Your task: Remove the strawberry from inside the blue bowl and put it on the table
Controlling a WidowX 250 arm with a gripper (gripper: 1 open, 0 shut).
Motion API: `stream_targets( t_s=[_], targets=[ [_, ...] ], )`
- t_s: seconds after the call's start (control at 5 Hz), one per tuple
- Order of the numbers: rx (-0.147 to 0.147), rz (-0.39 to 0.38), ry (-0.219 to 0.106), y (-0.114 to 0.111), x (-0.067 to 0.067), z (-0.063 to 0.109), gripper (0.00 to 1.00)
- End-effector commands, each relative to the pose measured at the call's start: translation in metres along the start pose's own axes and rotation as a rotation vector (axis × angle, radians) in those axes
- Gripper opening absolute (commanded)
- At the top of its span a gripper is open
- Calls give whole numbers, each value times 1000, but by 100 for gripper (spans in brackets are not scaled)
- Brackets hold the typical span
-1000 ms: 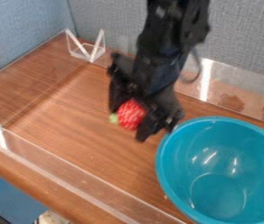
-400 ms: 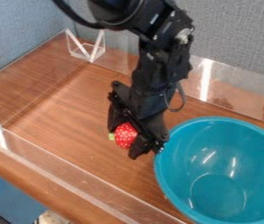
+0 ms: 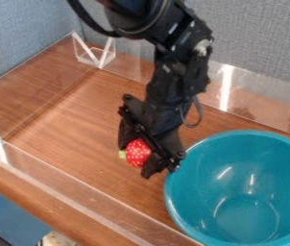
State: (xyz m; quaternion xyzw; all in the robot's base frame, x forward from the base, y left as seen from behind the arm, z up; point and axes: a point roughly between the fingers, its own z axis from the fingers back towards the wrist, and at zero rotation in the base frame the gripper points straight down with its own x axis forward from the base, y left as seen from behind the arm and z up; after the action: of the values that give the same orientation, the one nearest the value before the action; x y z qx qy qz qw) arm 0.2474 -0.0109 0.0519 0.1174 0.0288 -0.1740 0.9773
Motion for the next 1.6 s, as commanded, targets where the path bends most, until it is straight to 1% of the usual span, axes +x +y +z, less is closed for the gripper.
stream_targets(
  t_s=[0.0, 0.4, 0.8, 1.2, 1.4],
  targets=[
    [10, 9, -42, -3, 9, 11, 0],
    [11, 93, -18, 6, 7, 20, 0],
    [12, 167, 11, 7, 12, -7, 0],
    [0, 327, 22, 23, -1, 32, 0],
    [-5, 285, 27, 23, 0, 6, 0]
  ],
)
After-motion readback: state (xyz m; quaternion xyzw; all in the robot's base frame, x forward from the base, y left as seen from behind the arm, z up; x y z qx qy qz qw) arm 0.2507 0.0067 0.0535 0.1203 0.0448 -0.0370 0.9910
